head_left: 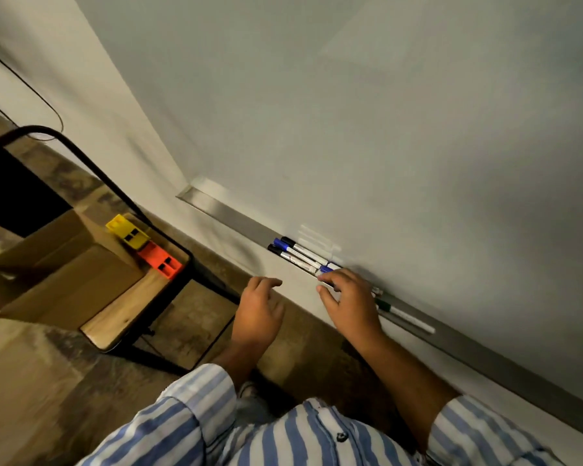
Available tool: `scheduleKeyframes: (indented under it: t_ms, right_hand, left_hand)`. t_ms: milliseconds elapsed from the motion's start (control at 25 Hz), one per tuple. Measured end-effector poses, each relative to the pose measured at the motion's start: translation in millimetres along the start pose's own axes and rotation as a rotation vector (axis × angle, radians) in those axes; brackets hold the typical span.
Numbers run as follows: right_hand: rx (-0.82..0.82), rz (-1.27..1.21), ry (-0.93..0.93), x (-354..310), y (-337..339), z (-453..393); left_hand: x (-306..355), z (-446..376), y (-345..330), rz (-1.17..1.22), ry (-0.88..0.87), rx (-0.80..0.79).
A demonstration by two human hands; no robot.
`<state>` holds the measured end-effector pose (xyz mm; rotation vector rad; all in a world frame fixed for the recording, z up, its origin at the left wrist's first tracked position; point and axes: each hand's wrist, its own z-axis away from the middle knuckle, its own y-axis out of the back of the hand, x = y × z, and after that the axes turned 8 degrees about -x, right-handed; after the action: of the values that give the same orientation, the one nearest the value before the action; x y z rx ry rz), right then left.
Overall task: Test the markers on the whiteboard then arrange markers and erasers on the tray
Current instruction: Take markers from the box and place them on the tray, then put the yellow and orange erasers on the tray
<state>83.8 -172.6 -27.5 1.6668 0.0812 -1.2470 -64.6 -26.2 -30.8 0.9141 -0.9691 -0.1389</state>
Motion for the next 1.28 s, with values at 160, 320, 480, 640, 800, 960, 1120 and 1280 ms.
scheduleKeyframes:
  t_ms: [160,320,480,640,800,960,1120,1280]
  right_hand:
    - [-0.126,0.038,0.055,-48,-34,-31]
    - [-0.269,0.092,0.149,-106,-82,-66]
    - [-0.36,0.129,0.153,-166,-137,-107]
    - [-0.411,0.175,0.158,-208,-192,-145]
    - [-0.492,0.26,0.129,-235,-241,-172]
    - [-0.603,0.31,0.01,-236,-277,-198]
    - [-0.701,0.314,-0.087,-226,-308,-213]
    - [-0.707,0.217,-0.106,-222,-315,-216]
  left_hand:
    - [-36,-13,46,0.12,0.138,0.135]
    - [-92,-20,101,0.236,0.197,0.254]
    - [-154,-40,161,0.277,0.26,0.293]
    - [-201,-53,204,0.335,0.337,0.257]
    - [-232,-57,210,0.53,0.465,0.179]
    - [-244,-69,202,0.794,0.592,0.183]
    - [-267,-86,188,0.976,0.668,0.167]
    - [-274,-105,170,1.222,0.664,0.116]
